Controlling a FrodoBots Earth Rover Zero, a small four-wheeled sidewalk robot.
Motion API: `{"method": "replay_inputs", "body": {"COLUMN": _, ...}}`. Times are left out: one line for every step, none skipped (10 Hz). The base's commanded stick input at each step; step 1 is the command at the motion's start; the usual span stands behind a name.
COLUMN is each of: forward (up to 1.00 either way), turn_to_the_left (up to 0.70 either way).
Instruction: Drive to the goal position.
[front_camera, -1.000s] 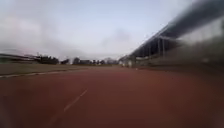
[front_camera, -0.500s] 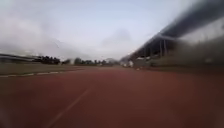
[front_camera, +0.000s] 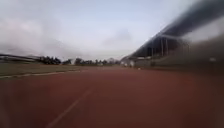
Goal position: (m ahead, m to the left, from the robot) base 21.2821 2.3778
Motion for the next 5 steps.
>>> {"method": "replay_inputs", "body": {"forward": 0.67, "turn_to_the_left": 0.02}}
{"method": "replay_inputs", "body": {"forward": 0.67, "turn_to_the_left": 0.01}}
{"method": "replay_inputs", "body": {"forward": 0.67, "turn_to_the_left": 0.02}}
{"method": "replay_inputs", "body": {"forward": 0.67, "turn_to_the_left": 0.0}}
{"method": "replay_inputs", "body": {"forward": 0.67, "turn_to_the_left": 0.0}}
